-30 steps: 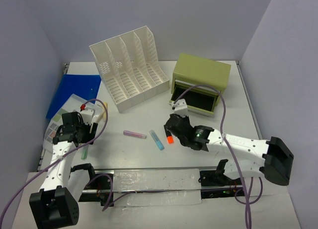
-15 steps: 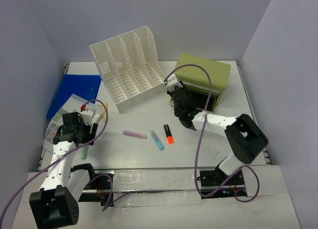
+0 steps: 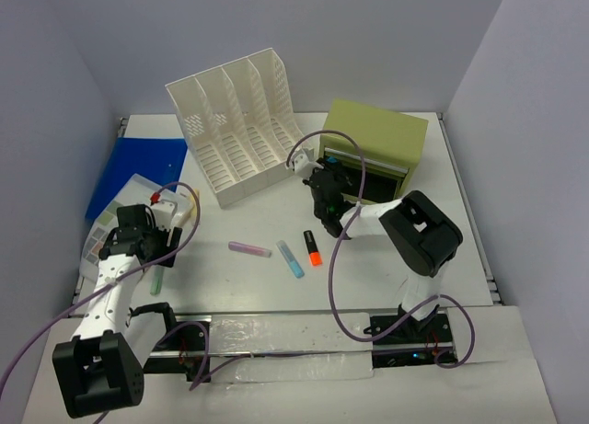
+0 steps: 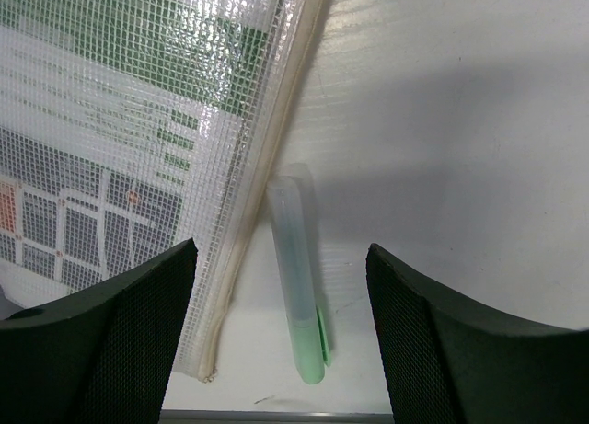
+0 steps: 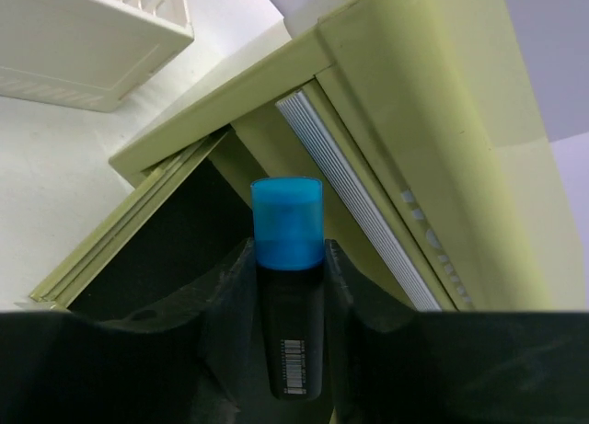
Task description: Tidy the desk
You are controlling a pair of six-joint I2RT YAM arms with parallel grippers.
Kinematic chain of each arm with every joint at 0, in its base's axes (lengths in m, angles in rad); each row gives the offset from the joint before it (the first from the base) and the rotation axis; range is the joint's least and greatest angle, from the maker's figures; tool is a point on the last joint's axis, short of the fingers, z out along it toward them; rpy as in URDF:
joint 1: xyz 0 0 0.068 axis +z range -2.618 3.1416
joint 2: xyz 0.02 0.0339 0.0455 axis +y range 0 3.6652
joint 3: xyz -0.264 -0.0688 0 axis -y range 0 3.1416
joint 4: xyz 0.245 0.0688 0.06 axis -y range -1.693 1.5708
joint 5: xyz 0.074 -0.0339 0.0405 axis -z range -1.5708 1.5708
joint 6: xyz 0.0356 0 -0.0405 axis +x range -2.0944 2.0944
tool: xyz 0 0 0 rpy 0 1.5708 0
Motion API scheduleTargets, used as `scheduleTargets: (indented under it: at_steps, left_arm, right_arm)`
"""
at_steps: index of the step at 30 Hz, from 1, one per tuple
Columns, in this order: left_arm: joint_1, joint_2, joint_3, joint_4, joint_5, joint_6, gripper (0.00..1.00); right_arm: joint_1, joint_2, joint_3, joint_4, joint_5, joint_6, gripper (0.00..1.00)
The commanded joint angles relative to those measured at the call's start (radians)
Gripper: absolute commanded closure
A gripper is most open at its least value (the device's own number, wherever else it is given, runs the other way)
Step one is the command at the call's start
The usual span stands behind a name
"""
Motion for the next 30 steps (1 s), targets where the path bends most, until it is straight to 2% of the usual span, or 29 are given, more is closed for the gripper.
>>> scheduleTargets:
  at_steps: [1, 5, 9, 11, 13, 14, 15, 16, 17, 18, 21, 22, 26, 30]
  left_arm:
    - [0.006, 0.003, 0.056, 0.017, 0.004, -0.007, 0.19]
    - [0.006, -0.002, 0.053, 0.016, 0.003, -0.006, 0.19]
    - [0.007, -0.003, 0.048, 0.015, 0.004, -0.003, 0.19]
    - [0.006, -0.001, 0.047, 0.015, 0.004, -0.003, 0.19]
    - [0.007, 0.001, 0.048, 0.018, 0.005, -0.001, 0.19]
    - [0.006, 0.001, 0.048, 0.020, 0.005, -0.003, 0.19]
    - [0.006, 0.001, 0.048, 0.019, 0.008, -0.003, 0.19]
    - [0.006, 0.003, 0.050, 0.022, 0.010, -0.003, 0.19]
    - [0.007, 0.005, 0.050, 0.022, 0.013, -0.002, 0.19]
    - [0.006, 0.008, 0.056, 0.022, 0.019, -0.001, 0.19]
    - [0.006, 0.037, 0.087, 0.022, 0.045, 0.003, 0.19]
    - [0.006, 0.038, 0.100, 0.022, 0.056, 0.004, 0.19]
    - [0.004, 0.130, 0.207, -0.004, 0.143, -0.008, 0.19]
    - [0.004, 0.205, 0.293, -0.015, 0.204, -0.034, 0.19]
  right_arm:
    - [-0.007, -0.004, 0.011, 0.090, 0.040, -0.032, 0.52]
    - [-0.004, -0.038, -0.002, 0.092, 0.052, -0.028, 0.35]
    - [0.020, -0.087, -0.010, 0.079, 0.078, -0.021, 0.26]
    - [0.043, -0.130, -0.005, 0.044, 0.093, 0.029, 0.25]
    - [0.073, -0.171, 0.024, -0.071, 0.125, 0.142, 0.25]
    - [0.095, -0.216, 0.060, -0.231, 0.127, 0.277, 0.25]
    - [0.097, -0.244, 0.087, -0.341, 0.102, 0.288, 0.25]
    - [0.107, -0.275, 0.113, -0.463, 0.056, 0.394, 0.25]
    - [0.114, -0.305, 0.139, -0.575, -0.022, 0.602, 0.25]
    - [0.114, -0.356, 0.161, -0.713, -0.173, 0.763, 0.25]
    - [0.116, -0.424, 0.113, -0.783, -0.379, 0.936, 0.26]
    - [0.116, -0.433, 0.112, -0.798, -0.402, 0.974, 0.26]
    - [0.120, -0.400, 0.090, -0.916, -0.418, 1.168, 0.30]
    - [0.144, -0.340, 0.068, -0.962, -0.410, 1.218, 0.31]
